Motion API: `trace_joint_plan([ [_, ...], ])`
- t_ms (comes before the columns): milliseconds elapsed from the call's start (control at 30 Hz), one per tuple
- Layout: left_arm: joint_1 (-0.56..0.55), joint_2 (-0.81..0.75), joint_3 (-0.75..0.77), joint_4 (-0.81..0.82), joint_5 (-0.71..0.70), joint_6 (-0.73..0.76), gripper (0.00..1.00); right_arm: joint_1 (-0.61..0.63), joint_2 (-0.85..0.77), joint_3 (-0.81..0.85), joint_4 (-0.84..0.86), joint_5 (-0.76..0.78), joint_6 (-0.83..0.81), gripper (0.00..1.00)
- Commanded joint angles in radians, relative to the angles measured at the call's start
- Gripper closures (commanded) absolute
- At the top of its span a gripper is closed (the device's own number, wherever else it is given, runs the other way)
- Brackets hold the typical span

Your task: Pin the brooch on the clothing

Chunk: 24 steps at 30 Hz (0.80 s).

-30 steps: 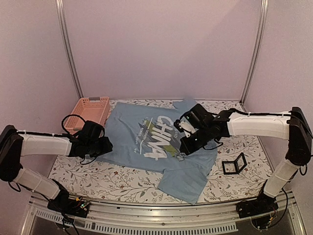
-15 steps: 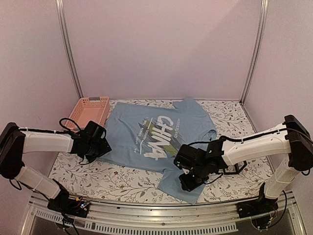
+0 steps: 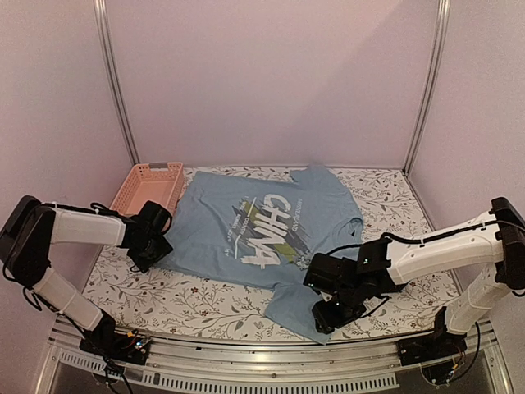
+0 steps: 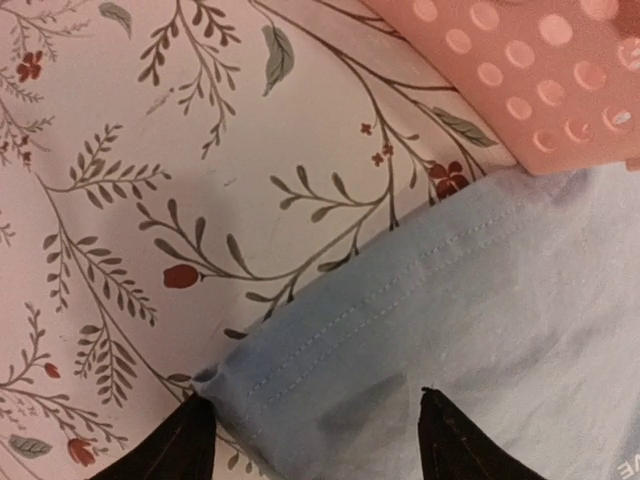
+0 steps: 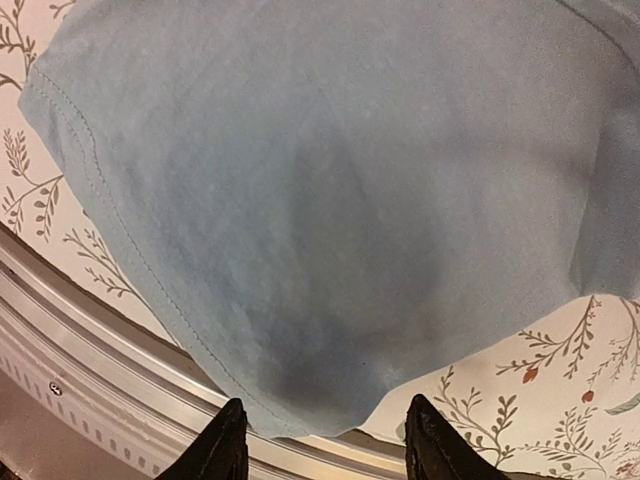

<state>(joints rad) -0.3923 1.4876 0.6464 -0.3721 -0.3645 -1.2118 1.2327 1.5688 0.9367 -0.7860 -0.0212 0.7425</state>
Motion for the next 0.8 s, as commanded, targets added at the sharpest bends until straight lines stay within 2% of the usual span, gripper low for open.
trace_joint_plan([
  [0, 0.010, 0.064, -0.017, 0.017, 0.061, -0.006, 0.41, 0.016, -0.001, -0.053, 0.129, -0.103, 0.059, 0.49],
  [167, 0.008, 0.059, -0.039, 0.018, 0.067, -0.027, 0.73, 0.016, 0.036, -0.141, 0.130, -0.086, 0.086, 0.53],
  [200, 0.006, 0.054, -0.049, 0.021, 0.071, -0.032, 0.81, 0.016, 0.041, -0.162, 0.140, -0.100, 0.089, 0.61],
  [233, 0.005, 0.045, -0.056, 0.021, 0.075, -0.035, 0.88, 0.016, 0.044, -0.176, 0.146, -0.107, 0.100, 0.74],
  [267, -0.003, 0.034, -0.064, 0.019, 0.077, -0.036, 0.91, 0.016, 0.037, -0.188, 0.146, -0.113, 0.109, 0.85],
  [333, -0.019, 0.004, -0.078, 0.012, 0.074, -0.039, 0.94, 0.016, -0.001, -0.206, 0.128, -0.105, 0.148, 0.99],
  [433, -0.049, -0.052, -0.100, 0.001, 0.067, -0.046, 0.97, 0.012, -0.113, -0.248, 0.092, -0.088, 0.196, 1.00],
  [500, -0.063, -0.084, -0.113, -0.016, 0.067, -0.062, 0.98, 0.011, -0.171, -0.283, 0.086, -0.129, 0.228, 1.00],
  [767, -0.086, -0.174, -0.117, -0.120, 0.037, -0.070, 0.99, 0.010, -0.267, -0.314, 0.031, -0.214, 0.249, 1.00],
])
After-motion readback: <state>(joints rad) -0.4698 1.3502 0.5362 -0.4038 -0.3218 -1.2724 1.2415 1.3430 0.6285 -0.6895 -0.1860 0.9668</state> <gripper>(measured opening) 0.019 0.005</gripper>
